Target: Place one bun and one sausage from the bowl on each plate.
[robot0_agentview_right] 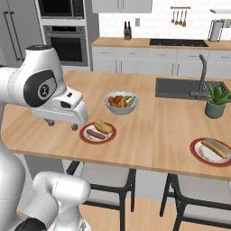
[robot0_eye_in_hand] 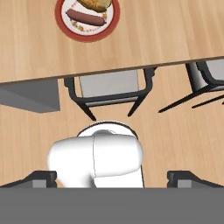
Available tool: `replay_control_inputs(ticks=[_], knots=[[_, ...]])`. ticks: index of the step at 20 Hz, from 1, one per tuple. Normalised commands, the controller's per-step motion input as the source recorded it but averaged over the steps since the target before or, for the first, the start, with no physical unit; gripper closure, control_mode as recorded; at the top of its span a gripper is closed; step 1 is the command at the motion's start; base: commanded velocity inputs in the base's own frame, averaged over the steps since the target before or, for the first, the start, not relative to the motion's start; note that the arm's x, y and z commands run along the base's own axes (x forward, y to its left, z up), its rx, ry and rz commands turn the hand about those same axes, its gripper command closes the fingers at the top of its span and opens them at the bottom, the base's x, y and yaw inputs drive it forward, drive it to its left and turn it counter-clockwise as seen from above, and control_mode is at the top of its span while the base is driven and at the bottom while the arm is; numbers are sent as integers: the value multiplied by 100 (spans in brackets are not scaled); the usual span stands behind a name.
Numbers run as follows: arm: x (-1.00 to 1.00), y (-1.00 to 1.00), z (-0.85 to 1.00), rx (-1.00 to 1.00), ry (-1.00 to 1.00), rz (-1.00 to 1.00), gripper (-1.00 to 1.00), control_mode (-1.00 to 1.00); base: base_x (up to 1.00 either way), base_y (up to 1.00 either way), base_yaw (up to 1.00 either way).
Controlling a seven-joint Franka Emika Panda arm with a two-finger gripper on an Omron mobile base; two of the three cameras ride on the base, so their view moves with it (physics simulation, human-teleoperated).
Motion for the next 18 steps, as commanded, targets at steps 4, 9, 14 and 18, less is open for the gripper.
replay_control_inputs(ticks=[4,9,14,18], knots=[[0,0,0,0,0,0,-100,100,-2,-19,0],[0,0,0,0,0,0,-100,100,-10,-74,0],[0,0,0,0,0,0,-100,100,-14,-79,0],[0,0,0,0,0,0,-100,100,-19,-85,0]])
